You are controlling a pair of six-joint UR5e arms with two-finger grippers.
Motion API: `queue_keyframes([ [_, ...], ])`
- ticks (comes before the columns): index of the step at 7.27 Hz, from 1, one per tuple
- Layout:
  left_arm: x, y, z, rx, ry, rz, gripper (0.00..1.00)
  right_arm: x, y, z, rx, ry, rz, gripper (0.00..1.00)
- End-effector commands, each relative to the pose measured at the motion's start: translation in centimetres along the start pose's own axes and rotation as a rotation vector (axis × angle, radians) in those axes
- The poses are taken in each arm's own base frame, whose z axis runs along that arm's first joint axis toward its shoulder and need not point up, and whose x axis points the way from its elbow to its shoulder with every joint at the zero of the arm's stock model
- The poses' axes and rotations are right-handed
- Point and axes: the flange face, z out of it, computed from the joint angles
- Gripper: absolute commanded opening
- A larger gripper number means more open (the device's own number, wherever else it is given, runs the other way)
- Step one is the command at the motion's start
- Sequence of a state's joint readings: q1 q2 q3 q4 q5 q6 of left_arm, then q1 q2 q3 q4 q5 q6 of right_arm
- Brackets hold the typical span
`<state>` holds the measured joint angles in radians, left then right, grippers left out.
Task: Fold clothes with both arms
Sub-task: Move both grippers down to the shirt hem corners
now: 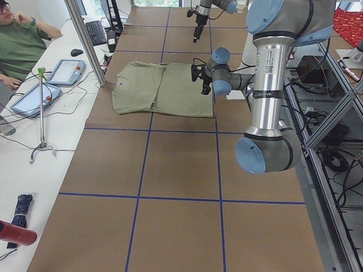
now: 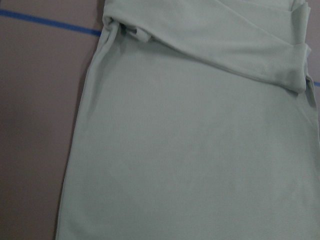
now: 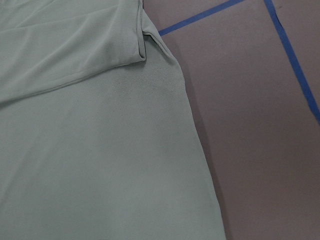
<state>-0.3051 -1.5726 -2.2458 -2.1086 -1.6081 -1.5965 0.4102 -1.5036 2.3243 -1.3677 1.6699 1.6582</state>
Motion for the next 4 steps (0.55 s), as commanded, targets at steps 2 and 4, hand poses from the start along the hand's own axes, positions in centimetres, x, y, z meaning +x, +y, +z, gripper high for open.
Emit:
queue_keyframes([
  [2, -9.8, 4.1, 7.6, 0.074, 0.063, -0.062, 0.97, -0.1, 5.1, 3.4, 0.051, -0.038, 0.034, 1.00],
  [4, -10.1, 4.1, 7.7, 0.075, 0.069, -0.060, 0.90, 0.1, 5.1, 4.6, 0.048, -0.064, 0.034, 1.00],
])
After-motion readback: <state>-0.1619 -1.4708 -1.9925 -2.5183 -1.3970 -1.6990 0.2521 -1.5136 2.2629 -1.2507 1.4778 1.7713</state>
